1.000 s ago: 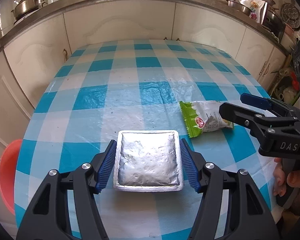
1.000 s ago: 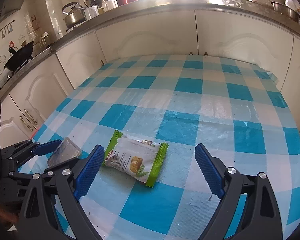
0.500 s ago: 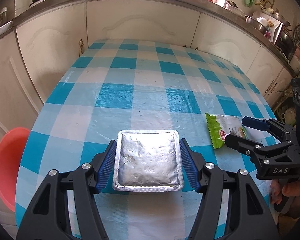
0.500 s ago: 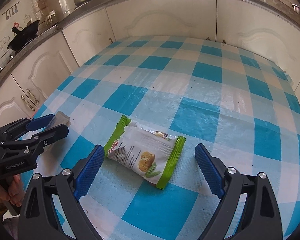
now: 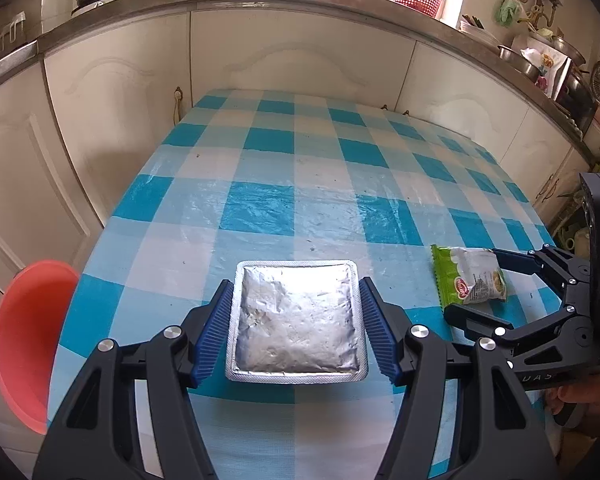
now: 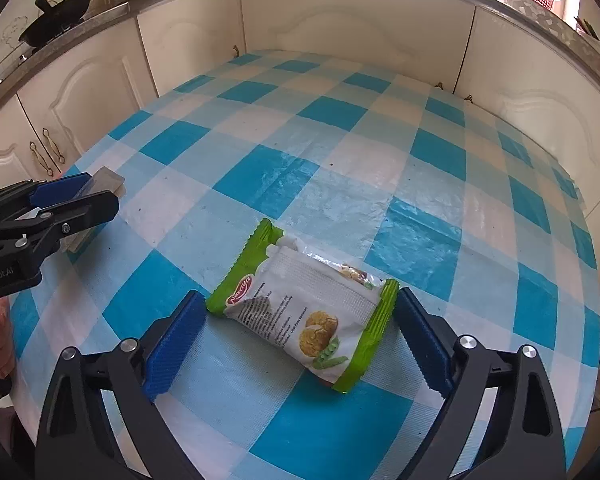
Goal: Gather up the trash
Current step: 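Grasp the foil tray with the left tool while the right tool grasps the green-white packet, then carry foil tray and packet over the red bucket and open both tools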
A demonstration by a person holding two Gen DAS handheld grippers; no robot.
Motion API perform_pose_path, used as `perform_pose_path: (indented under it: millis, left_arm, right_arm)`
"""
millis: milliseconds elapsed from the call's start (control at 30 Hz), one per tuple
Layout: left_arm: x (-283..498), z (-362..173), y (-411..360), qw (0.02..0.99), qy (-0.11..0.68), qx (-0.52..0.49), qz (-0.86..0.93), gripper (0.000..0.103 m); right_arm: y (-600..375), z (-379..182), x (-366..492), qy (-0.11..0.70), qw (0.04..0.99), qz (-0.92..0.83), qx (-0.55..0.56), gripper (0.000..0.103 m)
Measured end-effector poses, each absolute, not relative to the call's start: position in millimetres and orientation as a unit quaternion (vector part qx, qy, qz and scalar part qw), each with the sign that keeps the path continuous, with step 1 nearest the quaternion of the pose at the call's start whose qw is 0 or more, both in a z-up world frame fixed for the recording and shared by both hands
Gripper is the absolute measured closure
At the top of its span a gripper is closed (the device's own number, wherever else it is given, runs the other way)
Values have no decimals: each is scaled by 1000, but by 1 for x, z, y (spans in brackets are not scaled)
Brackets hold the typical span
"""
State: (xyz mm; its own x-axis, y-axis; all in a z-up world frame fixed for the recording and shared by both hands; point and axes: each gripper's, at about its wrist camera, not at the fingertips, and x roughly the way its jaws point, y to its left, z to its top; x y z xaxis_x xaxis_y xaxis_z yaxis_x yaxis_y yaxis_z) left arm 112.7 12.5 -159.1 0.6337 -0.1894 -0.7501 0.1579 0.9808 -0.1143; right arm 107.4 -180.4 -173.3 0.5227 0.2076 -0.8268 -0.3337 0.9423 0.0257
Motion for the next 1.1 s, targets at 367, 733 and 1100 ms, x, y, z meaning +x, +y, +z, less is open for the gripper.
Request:
perform_pose_path:
  millis: [367, 733, 1100]
  left_arm:
    - [112, -158, 32, 909, 412, -2, -67, 39]
    - [109, -156, 51, 912, 407, -5, -52, 39]
    - [104, -150, 74, 917, 397, -16, -36, 39]
  right_arm:
    - [-174, -167, 104, 445, 878, 161, -68, 51]
    - [-164, -162, 104, 425, 891, 136, -78, 53]
    - [-143, -147, 102, 404, 900, 147, -70, 53]
